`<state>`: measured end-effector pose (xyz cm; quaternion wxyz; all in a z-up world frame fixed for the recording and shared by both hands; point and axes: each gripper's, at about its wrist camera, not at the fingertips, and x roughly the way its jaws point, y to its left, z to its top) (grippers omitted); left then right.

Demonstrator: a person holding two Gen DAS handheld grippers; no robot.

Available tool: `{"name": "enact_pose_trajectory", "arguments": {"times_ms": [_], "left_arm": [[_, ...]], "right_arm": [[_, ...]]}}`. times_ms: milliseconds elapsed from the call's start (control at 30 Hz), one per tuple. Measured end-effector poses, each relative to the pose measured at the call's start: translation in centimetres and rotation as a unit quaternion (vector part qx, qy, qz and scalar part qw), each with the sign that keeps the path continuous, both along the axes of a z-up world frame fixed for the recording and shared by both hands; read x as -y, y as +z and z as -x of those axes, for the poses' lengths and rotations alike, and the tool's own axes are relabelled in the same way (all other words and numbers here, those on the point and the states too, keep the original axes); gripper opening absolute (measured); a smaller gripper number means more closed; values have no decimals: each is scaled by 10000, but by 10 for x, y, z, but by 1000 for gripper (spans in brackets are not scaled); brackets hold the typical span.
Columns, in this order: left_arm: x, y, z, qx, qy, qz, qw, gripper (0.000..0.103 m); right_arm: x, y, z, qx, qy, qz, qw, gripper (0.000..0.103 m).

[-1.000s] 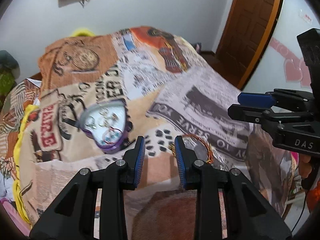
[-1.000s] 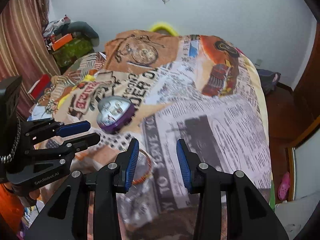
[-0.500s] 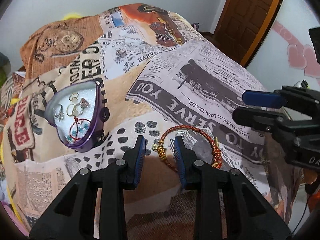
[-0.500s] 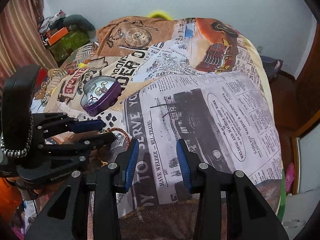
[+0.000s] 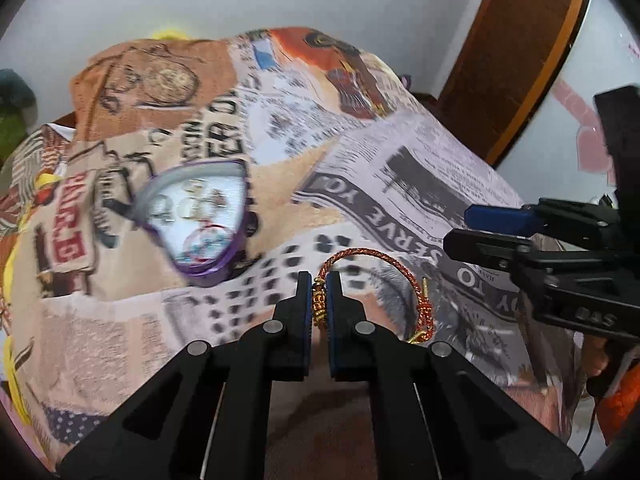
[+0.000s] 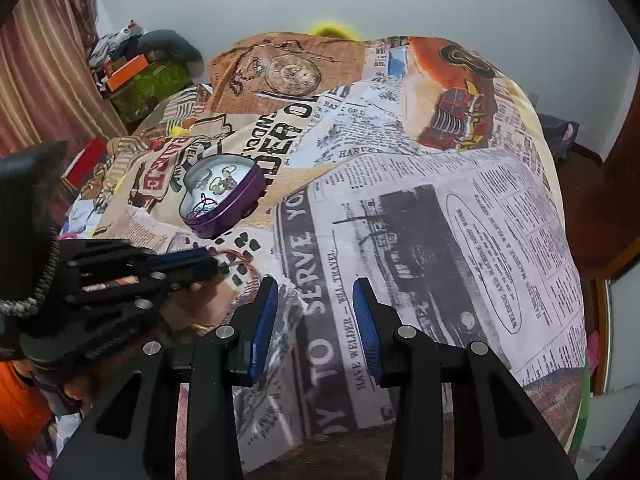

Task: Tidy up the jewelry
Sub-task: 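Grasp the orange beaded bracelet with the left tool while the right tool grasps a small ring, then carry the bracelet and ring over the heart tin and open both tools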

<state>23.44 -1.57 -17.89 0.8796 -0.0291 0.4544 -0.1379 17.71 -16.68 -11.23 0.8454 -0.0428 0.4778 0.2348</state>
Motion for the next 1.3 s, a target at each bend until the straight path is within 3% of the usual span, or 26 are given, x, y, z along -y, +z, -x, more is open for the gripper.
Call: {"name": "enact_pose_trajectory", "arguments": {"times_ms": [200, 367, 533, 667, 1300], "left_arm": [[-25, 6, 14, 211, 178, -258, 9993, 5], [-36, 3, 19, 236, 174, -171, 9994, 5], [-42, -1, 20, 242, 198, -40, 9995, 5], [-46, 2, 20, 287, 243, 14, 9993, 5], [-83, 41, 11, 810, 642, -105, 9946, 5]], "right_arm": [[-20, -15, -2, -140, 188, 83, 9997, 35], [-41, -28, -6, -224, 358, 338, 9985, 35], [-48, -31, -6, -189, 442, 584, 9971, 11], [-51, -29, -4, -132, 469, 681, 9965, 10], [-77, 38, -16, 560, 419, 94, 9975, 10]]}}
